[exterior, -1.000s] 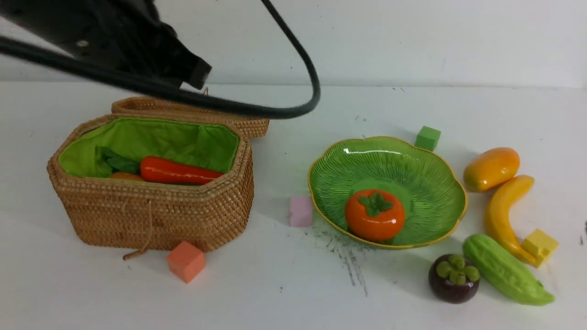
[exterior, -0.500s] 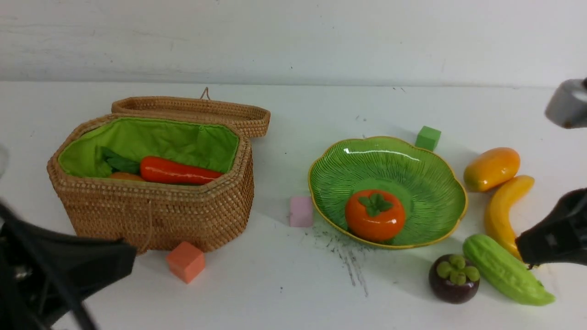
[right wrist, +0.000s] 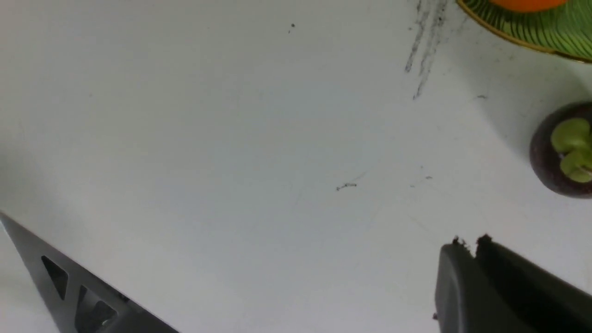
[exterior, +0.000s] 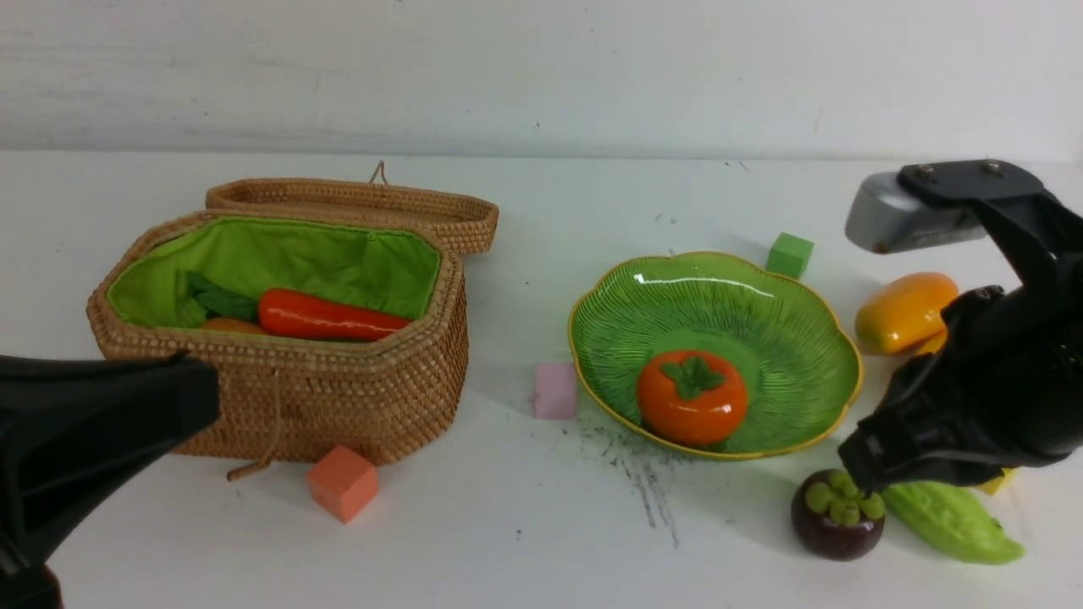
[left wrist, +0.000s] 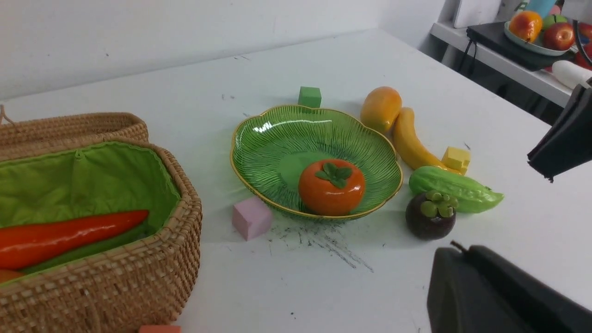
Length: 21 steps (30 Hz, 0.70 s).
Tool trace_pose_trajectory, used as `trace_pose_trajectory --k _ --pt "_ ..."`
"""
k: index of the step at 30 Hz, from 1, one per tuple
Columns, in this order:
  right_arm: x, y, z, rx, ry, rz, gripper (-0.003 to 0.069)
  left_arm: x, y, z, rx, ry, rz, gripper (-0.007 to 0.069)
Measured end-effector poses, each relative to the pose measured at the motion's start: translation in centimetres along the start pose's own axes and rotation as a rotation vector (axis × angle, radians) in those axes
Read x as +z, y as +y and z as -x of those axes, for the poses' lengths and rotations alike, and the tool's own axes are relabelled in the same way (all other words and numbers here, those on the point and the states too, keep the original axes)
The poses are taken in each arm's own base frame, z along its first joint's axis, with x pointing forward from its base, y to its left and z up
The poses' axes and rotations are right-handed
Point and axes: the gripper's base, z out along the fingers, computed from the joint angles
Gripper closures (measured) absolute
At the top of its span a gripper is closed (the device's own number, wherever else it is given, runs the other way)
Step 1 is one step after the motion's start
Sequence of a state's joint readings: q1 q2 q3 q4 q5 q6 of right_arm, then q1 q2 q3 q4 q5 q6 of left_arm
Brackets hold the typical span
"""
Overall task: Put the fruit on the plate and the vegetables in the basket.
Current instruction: Use the right arm to grab a mangosteen and put it into the right plate
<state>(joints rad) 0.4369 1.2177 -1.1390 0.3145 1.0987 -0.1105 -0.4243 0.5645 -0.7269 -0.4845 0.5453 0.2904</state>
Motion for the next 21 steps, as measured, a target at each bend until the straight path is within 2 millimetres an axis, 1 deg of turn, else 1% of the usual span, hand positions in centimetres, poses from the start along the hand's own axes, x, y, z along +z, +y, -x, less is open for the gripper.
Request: trace_pose_trajectory --k 16,21 --pt "0.0 -0.49 0.04 -0.035 -0.004 -0.062 0.0582 -0.01 0.14 0.48 0.001 -0.052 0.016 0.0638" --pt "0.59 -0.86 0.29 -0.035 0.008 -0.085 0.0571 -0.03 0.23 0.77 0.002 -0.084 0.025 0.0638"
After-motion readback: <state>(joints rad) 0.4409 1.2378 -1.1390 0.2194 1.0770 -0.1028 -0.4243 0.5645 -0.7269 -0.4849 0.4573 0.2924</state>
